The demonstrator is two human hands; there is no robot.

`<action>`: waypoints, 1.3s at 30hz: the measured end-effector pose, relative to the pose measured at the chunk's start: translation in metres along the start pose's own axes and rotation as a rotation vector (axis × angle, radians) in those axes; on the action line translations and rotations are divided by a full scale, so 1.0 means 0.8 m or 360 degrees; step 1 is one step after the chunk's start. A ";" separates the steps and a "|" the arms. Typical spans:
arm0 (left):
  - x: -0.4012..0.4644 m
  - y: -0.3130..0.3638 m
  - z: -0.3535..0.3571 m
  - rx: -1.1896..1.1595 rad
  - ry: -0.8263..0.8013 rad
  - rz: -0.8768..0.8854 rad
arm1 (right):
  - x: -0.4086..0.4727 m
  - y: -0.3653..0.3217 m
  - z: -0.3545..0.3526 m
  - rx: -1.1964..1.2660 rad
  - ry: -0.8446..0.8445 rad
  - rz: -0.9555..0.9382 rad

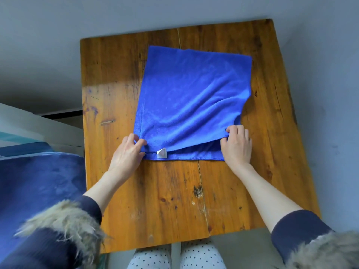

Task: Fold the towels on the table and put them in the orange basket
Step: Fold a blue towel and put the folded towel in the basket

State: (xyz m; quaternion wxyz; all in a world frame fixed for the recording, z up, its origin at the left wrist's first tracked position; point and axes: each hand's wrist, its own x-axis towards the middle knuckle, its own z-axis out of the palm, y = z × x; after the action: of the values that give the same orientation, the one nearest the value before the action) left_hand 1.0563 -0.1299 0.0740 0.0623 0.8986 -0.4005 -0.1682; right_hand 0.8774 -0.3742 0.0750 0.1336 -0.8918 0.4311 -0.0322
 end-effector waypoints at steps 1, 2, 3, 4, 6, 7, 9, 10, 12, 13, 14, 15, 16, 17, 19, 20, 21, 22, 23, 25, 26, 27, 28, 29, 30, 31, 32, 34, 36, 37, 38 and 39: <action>0.000 0.000 0.000 -0.0002 0.0030 0.0004 | 0.002 0.001 -0.004 0.0048 0.0077 -0.0032; 0.000 0.001 -0.002 -0.0008 0.0069 0.0017 | 0.004 0.003 -0.009 0.0093 0.0162 -0.0066; 0.000 0.002 -0.005 -0.0019 0.0122 0.0040 | 0.004 0.005 -0.016 0.0130 0.0244 -0.0096; -0.001 0.002 -0.010 -0.0045 0.0180 0.0070 | 0.003 0.009 -0.024 0.0152 0.0315 -0.0122; -0.006 0.002 -0.021 -0.0116 0.0293 0.0155 | -0.005 0.021 -0.037 0.0150 0.0397 -0.0172; -0.011 0.002 -0.026 -0.0141 0.0341 0.0206 | -0.011 0.027 -0.040 0.0121 0.0410 -0.0210; -0.025 -0.002 -0.027 -0.0129 0.0404 0.0303 | -0.027 0.039 -0.038 0.0013 0.0429 -0.0313; -0.032 -0.005 -0.024 -0.0097 0.0411 0.0335 | -0.035 0.044 -0.034 -0.0040 0.0428 -0.0351; -0.043 -0.011 -0.014 -0.0049 0.0363 0.0366 | -0.050 0.051 -0.023 -0.0116 0.0381 -0.0372; -0.047 -0.014 -0.008 -0.0031 0.0325 0.0371 | -0.056 0.055 -0.018 -0.0137 0.0339 -0.0364; -0.049 -0.016 -0.003 -0.0012 0.0281 0.0365 | -0.062 0.059 -0.013 -0.0142 0.0290 -0.0350; -0.051 -0.018 0.002 0.0008 0.0225 0.0346 | -0.067 0.062 -0.010 -0.0128 0.0235 -0.0333; -0.052 -0.019 0.006 0.0021 0.0167 0.0321 | -0.072 0.065 -0.007 -0.0093 0.0182 -0.0316; -0.053 -0.020 0.008 0.0026 0.0120 0.0299 | -0.076 0.066 -0.005 -0.0049 0.0136 -0.0305; -0.053 -0.021 0.011 0.0015 0.0075 0.0278 | -0.082 0.065 -0.004 0.0036 0.0076 -0.0309; -0.052 -0.021 0.012 0.0002 0.0071 0.0275 | -0.085 0.065 -0.004 0.0064 0.0063 -0.0327; -0.052 -0.022 0.012 -0.0015 0.0069 0.0275 | -0.088 0.064 -0.004 0.0083 0.0056 -0.0354; -0.051 -0.022 0.011 -0.0034 0.0065 0.0279 | -0.092 0.064 -0.004 0.0096 0.0044 -0.0376; -0.050 -0.023 0.011 -0.0050 0.0059 0.0290 | -0.096 0.065 -0.004 0.0108 0.0020 -0.0393; -0.050 -0.026 0.010 -0.0077 0.0053 0.0316 | -0.103 0.068 -0.002 0.0129 -0.0050 -0.0427; -0.051 -0.028 0.010 -0.0089 0.0050 0.0327 | -0.106 0.069 0.000 0.0132 -0.0092 -0.0453; -0.052 -0.029 0.010 -0.0096 0.0052 0.0336 | -0.110 0.071 0.002 0.0127 -0.0131 -0.0488; -0.052 -0.030 0.009 -0.0100 0.0056 0.0338 | -0.113 0.073 0.004 0.0111 -0.0162 -0.0531; -0.053 -0.031 0.008 -0.0103 0.0062 0.0333 | -0.115 0.075 0.005 0.0087 -0.0192 -0.0573; -0.054 -0.032 0.007 -0.0107 0.0070 0.0323 | -0.117 0.078 0.006 0.0062 -0.0222 -0.0602; -0.054 -0.033 0.006 -0.0107 0.0079 0.0317 | -0.118 0.080 0.006 0.0040 -0.0243 -0.0616; -0.054 -0.033 0.004 -0.0101 0.0088 0.0317 | -0.117 0.083 0.007 0.0023 -0.0247 -0.0624; -0.055 -0.035 -0.002 -0.0074 0.0096 0.0343 | -0.115 0.087 0.008 -0.0018 -0.0227 -0.0654; -0.055 -0.037 -0.008 -0.0031 0.0111 0.0407 | -0.114 0.088 0.008 -0.0075 -0.0204 -0.0700; -0.056 -0.038 -0.010 -0.0006 0.0116 0.0445 | -0.115 0.088 0.009 -0.0095 -0.0190 -0.0717; -0.056 -0.039 -0.011 0.0015 0.0115 0.0478 | -0.115 0.087 0.010 -0.0105 -0.0174 -0.0724; -0.056 -0.040 -0.010 0.0036 0.0112 0.0501 | -0.114 0.086 0.010 -0.0110 -0.0160 -0.0723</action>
State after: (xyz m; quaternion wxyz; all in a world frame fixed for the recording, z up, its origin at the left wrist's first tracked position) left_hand 1.0540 -0.0754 0.0849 0.0918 0.8306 -0.5358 -0.1204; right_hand 0.7694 -0.3420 0.0540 0.1137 -0.9704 0.2129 -0.0021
